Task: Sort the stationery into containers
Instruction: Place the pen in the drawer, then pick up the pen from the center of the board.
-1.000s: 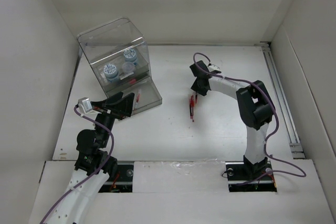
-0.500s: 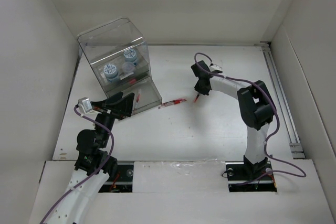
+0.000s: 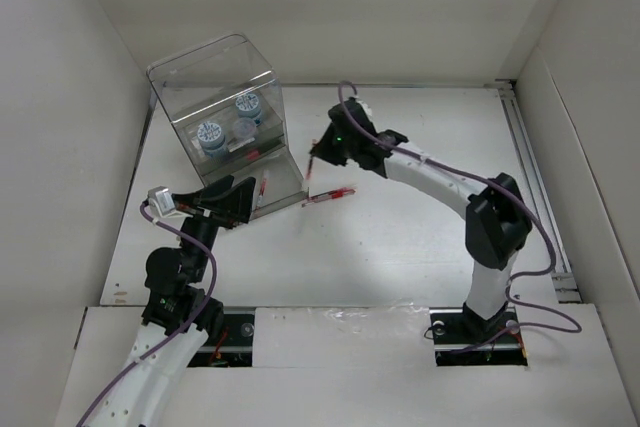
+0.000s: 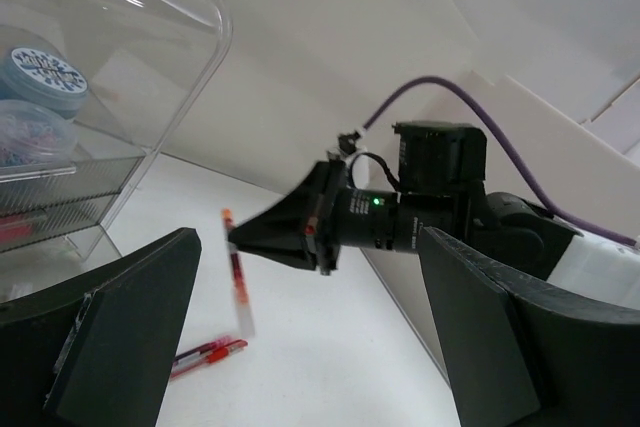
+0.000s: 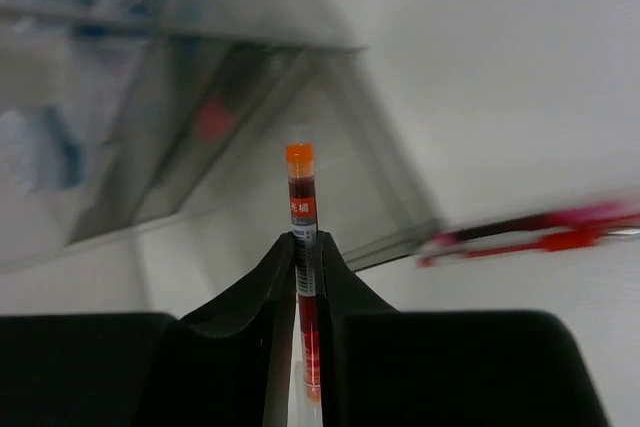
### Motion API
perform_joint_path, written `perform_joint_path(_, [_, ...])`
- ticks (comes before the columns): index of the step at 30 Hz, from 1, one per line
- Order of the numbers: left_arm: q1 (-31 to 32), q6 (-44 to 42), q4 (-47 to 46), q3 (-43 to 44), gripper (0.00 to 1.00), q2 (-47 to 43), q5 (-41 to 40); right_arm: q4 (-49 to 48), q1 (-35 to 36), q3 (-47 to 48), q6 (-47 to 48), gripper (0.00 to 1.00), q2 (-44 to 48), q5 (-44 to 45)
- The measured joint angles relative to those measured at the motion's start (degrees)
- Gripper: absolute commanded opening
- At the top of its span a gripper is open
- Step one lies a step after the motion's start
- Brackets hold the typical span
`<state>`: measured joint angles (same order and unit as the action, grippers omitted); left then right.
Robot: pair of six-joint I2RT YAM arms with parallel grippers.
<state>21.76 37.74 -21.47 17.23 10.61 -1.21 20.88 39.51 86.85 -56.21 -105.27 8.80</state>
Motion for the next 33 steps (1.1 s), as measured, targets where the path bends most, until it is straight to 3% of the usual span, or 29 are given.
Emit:
perform_joint_path(5, [0.0, 0.0, 0.3, 0.0, 0.88, -0.8, -0.6, -8.1, 5.0, 10.2, -6.2, 0.0, -9.1, -9.3])
perform_joint_path(9, [0.0, 0.0, 0.3, 0.0, 0.88, -1.1, -1.0, -11.5, 5.2, 14.1, -11.1, 0.33, -16.0, -12.2])
perform_joint_path(10, [0.0, 0.0, 0.3, 0.0, 0.88, -1.1, -1.0, -11.5, 5.1, 14.1, -12.0, 0.49, -17.0, -12.5])
perform_joint_path(12, [0.0, 0.0, 0.3, 0.0, 0.88, -1.1, -1.0, -11.5, 5.1, 14.0, -13.4, 0.55, -18.1, -13.0])
perform_joint_path(15, [0.0, 0.0, 0.3, 0.0, 0.88, -1.1, -1.0, -11.8, 4.7, 11.7, -14.1, 0.53, -17.8, -13.4])
perform_joint_path(16, [0.0, 0.0, 0.3, 0.0, 0.88, -1.1, -1.0, -12.4, 4.5, 10.0, -14.0, 0.48, -17.0, -13.1])
perform_joint_path(17, [0.0, 0.0, 0.3, 0.0, 0.88, -1.1, -1.0, -12.7, 4.4, 7.8, -13.5, 0.35, -15.7, -12.7])
perform_joint_path(19, [0.0, 0.0, 0.3, 0.0, 0.88, -1.1, -1.0, -12.4, 4.1, 2.8, -12.2, 0.17, -12.1, -11.0])
perform_joint_path(20, [0.0, 0.0, 0.3, 0.0, 0.88, -1.1, -1.0, -12.1, 4.0, 0.8, -11.5, 0.0, -10.3, -9.7])
perform_joint_path(26, [0.0, 0.0, 0.3, 0.0, 0.88, -1.1, -0.7, -6.9, 2.8, -8.7, -7.1, 0.0, -0.4, 1.0])
perform_joint_path(30, [0.0, 0.0, 0.3, 0.0, 0.88, -1.1, -0.6, -2.4, 2.3, -11.4, -5.6, 0.22, 0.5, 8.9])
perform_joint_path(31, [0.0, 0.0, 0.3, 0.0, 0.88, -1.1, -0.5, -1.4, 2.1, -11.8, -5.5, 0.31, 0.3, 10.2])
perform_joint_path(33, [0.0, 0.0, 0.3, 0.0, 0.88, -1.1, -0.5, 0.7, 1.7, -12.0, -5.1, 0.36, -0.3, 12.3])
